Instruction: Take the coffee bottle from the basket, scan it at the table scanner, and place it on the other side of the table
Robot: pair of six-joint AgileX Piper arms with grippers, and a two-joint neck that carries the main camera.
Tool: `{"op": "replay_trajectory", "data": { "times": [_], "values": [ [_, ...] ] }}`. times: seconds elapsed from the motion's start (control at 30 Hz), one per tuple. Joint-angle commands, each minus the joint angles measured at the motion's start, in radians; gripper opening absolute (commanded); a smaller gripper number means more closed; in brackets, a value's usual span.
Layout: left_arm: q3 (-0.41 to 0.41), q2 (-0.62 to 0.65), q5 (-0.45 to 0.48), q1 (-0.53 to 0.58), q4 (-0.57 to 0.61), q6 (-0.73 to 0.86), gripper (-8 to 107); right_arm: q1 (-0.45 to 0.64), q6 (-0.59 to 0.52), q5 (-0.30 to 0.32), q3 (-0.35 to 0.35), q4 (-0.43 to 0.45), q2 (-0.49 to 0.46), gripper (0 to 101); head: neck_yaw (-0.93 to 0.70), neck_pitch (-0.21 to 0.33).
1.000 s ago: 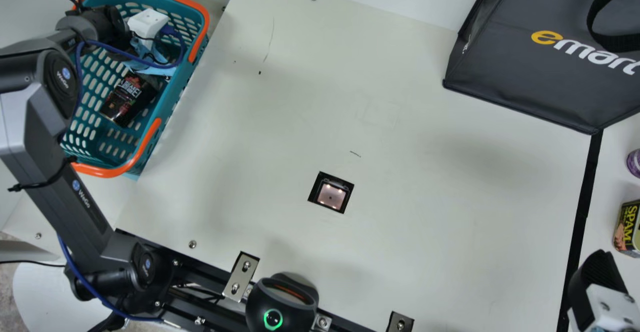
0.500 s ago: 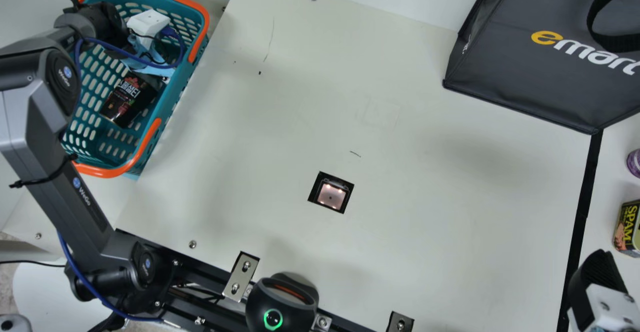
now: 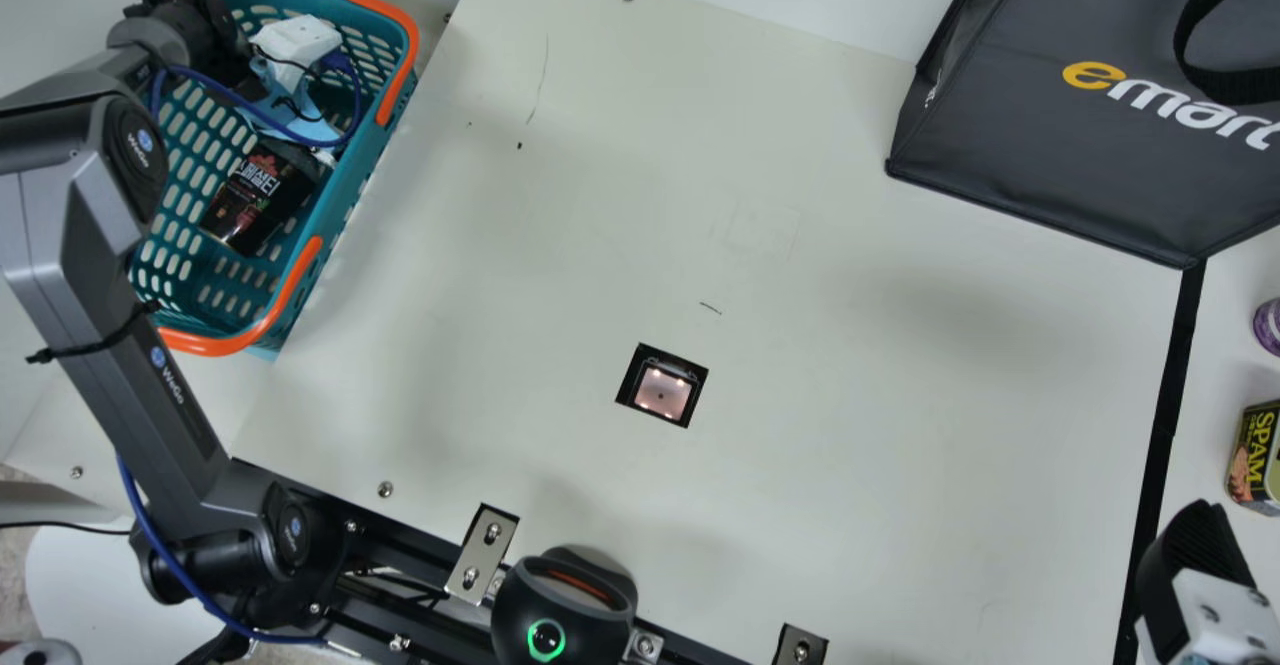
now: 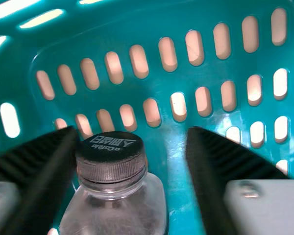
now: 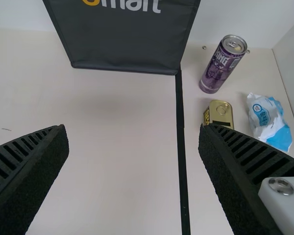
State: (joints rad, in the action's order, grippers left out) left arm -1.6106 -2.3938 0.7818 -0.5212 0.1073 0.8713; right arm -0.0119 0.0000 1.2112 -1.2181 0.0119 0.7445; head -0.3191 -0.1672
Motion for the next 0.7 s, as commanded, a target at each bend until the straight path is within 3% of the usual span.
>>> {"op": "replay_trajectory", "data": {
  "times": [0.0, 0.23, 0.67],
  "values": [
    [0.002, -0.002, 0.003, 0.002, 0.001, 0.002, 37, 0.0, 0.0, 0.0, 0.0, 0.0, 0.0, 95, -0.002, 0.029],
    [0.018, 0.015, -0.002, 0.004, 0.018, 0.006, -8, 0.0, 0.0, 0.0, 0.0, 0.0, 0.0, 95, -0.002, 0.029],
    [0.094, 0.165, -0.007, -0.011, 0.108, -0.005, -8, 0.0, 0.0, 0.001, 0.0, 0.0, 0.0, 95, -0.002, 0.029]
  ]
}}
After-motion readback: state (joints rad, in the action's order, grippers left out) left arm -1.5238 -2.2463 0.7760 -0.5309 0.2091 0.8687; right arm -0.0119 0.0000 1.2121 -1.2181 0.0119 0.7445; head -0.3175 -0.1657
